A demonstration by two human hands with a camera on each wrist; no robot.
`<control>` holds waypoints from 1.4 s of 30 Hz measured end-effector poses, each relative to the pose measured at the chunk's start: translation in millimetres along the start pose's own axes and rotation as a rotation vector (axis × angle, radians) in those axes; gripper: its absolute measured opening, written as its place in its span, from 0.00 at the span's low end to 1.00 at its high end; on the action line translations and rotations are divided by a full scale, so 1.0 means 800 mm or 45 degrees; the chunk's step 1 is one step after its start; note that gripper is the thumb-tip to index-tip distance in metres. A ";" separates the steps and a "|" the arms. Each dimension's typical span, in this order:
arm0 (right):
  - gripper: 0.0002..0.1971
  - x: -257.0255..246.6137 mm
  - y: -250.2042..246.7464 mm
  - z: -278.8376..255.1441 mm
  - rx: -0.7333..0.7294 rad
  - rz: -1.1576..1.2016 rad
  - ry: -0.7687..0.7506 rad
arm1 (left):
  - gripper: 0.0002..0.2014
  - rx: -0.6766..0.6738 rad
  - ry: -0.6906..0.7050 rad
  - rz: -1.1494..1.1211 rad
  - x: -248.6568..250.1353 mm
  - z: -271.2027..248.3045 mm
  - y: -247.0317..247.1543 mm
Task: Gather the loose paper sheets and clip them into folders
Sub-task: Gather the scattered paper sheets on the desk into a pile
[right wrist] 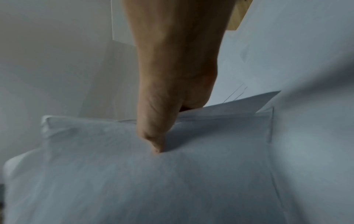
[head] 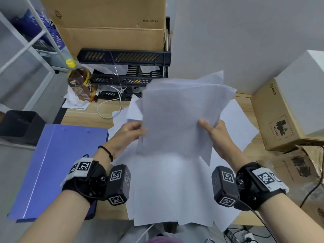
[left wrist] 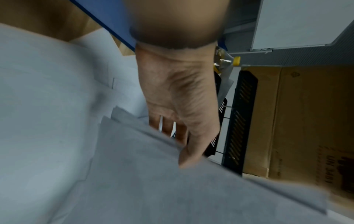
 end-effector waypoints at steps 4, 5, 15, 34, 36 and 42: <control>0.09 0.060 -0.058 -0.013 0.258 0.033 0.159 | 0.18 0.058 -0.117 0.013 -0.044 -0.010 -0.013; 0.13 0.074 -0.064 -0.016 0.271 0.063 0.210 | 0.19 0.061 -0.140 -0.003 -0.051 -0.010 -0.011; 0.17 0.141 -0.048 -0.032 0.222 0.043 0.507 | 0.19 -0.036 -0.285 -0.006 -0.075 0.006 0.032; 0.21 0.130 0.049 -0.022 -0.511 0.173 0.689 | 0.18 0.511 0.009 -0.278 -0.056 0.017 0.002; 0.17 0.134 0.037 -0.015 -0.480 0.131 0.697 | 0.16 0.445 -0.054 -0.258 -0.058 0.025 0.002; 0.14 0.164 -0.054 0.001 -0.131 -0.247 0.716 | 0.11 0.435 -0.289 -0.262 -0.090 0.055 -0.013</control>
Point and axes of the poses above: each hand's wrist, its own z-axis towards the middle knuckle, its own y-axis out of the palm, x = y × z, the point moved 8 cm from there along z, towards the middle knuckle, and after that the axes turned 10 degrees about -x, right-handed, at the moved point
